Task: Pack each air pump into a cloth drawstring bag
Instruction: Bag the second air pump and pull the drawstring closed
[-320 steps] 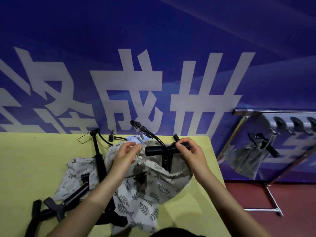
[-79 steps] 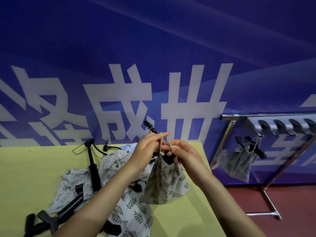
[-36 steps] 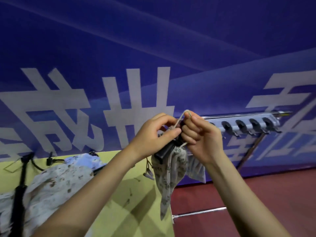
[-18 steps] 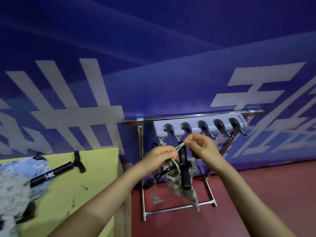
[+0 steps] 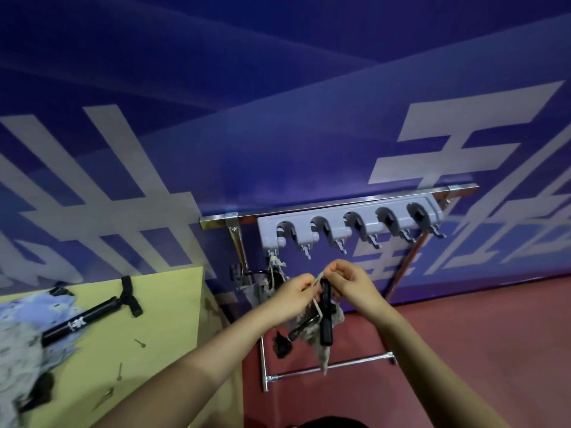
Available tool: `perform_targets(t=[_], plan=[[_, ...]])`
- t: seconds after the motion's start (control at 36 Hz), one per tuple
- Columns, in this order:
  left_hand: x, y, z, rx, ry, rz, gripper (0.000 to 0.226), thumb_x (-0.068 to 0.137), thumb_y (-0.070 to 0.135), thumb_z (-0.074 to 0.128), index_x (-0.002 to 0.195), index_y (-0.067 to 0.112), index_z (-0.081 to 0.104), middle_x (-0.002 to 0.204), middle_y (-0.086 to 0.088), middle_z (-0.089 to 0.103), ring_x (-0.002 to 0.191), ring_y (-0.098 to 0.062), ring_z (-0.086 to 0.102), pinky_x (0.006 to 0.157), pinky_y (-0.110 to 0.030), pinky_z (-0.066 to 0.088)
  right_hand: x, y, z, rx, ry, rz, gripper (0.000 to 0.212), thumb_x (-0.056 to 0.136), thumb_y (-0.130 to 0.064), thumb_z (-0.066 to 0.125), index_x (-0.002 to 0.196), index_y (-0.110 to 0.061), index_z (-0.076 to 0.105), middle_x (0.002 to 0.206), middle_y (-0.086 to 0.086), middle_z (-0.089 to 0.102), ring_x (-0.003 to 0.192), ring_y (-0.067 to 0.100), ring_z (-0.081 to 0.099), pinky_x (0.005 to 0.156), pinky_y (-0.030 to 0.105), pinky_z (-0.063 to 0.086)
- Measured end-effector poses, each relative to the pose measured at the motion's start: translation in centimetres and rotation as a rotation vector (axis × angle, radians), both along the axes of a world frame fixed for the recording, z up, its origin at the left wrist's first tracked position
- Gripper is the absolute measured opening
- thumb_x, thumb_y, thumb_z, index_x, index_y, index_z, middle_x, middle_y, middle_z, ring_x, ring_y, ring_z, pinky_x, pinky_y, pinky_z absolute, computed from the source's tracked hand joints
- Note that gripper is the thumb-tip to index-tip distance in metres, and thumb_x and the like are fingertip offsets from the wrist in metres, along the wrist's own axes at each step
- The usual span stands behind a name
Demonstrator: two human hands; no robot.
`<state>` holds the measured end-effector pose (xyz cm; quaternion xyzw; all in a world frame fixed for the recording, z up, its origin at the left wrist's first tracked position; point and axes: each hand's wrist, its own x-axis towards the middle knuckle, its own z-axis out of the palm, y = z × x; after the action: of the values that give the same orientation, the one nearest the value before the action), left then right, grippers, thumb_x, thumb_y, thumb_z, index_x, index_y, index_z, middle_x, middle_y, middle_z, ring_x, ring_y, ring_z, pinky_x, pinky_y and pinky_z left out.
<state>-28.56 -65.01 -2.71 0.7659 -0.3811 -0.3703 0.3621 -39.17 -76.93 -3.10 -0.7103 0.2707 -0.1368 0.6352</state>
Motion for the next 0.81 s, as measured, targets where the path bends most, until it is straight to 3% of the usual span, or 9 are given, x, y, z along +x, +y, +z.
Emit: perform_targets(t=[0.08,0.19,0.31,0.44,0.56,0.69,0.81], plan=[[0.5,-0.3,-0.1,-0.028,-0.026,0.044,0.018,0.099,0.017,0.05,0.083,0.019,0.058,0.065,0.006,0.046,0.06,-0.006,0.042,0.058,-0.018,0.032,0.4,-0.3,-0.4,0.029,-0.016,-0.011,0.024,0.097,-0.007,0.052,0.074,-0.014,0.056,0.054,-0.002,0.051,0.049,0.012,0.043,0.051,0.027,0.037],[2.1,-1.0,0.5,-0.052,-0.075,0.119,0.028,0.098,0.015,0.047,0.074,0.027,0.053,0.069,0.002,0.049,0.066,-0.014,0.046,0.061,-0.025,0.033,1.8,-0.9,-0.7,0.041,-0.045,-0.035,0.024,0.096,-0.006,0.054,0.074,-0.015,0.056,0.051,-0.006,0.047,0.049,0.012,0.042,0.05,0.026,0.037],[3.7,-1.9,1.0,-0.064,-0.084,0.266,0.021,0.096,0.011,0.048,0.08,0.018,0.059,0.064,0.008,0.051,0.059,-0.005,0.044,0.055,-0.017,0.033,4.1,-1.4,-1.1,-0.018,-0.032,-0.034,0.022,0.094,-0.008,0.058,0.074,-0.018,0.059,0.051,-0.006,0.05,0.048,0.011,0.047,0.053,0.028,0.044],[4.6,-2.9,0.9,0.05,-0.168,0.276,0.021,0.095,0.014,0.05,0.095,0.007,0.069,0.094,-0.012,0.069,0.085,-0.025,0.06,0.065,-0.027,0.034,5.7,-1.6,-2.9,-0.059,0.029,-0.105,0.019,0.092,-0.01,0.059,0.076,-0.02,0.06,0.054,-0.008,0.054,0.05,0.009,0.051,0.059,0.033,0.047],[4.6,-4.0,1.0,0.193,-0.249,0.235,0.024,0.098,0.016,0.047,0.101,0.009,0.069,0.104,-0.014,0.069,0.099,-0.031,0.062,0.076,-0.031,0.044,5.9,-1.7,-3.4,-0.065,0.047,-0.169,0.018,0.092,-0.009,0.059,0.078,-0.02,0.057,0.061,-0.001,0.054,0.055,0.014,0.052,0.059,0.033,0.045],[4.3,-5.0,1.0,0.309,-0.243,0.209,0.023,0.097,0.016,0.047,0.093,0.003,0.066,0.107,-0.023,0.066,0.103,-0.038,0.06,0.084,-0.04,0.048,6.1,-1.8,-4.3,-0.055,0.082,-0.156,0.018,0.093,-0.01,0.058,0.077,-0.019,0.057,0.064,0.0,0.059,0.051,0.004,0.056,0.06,0.029,0.047],[4.2,-5.4,0.9,0.341,-0.244,0.217,0.022,0.097,0.014,0.045,0.083,0.008,0.06,0.106,-0.024,0.065,0.102,-0.038,0.06,0.081,-0.039,0.047,6.1,-2.0,-4.5,-0.038,0.088,-0.14,0.016,0.093,-0.013,0.059,0.077,-0.017,0.058,0.064,0.0,0.06,0.061,0.011,0.058,0.065,0.029,0.048]])
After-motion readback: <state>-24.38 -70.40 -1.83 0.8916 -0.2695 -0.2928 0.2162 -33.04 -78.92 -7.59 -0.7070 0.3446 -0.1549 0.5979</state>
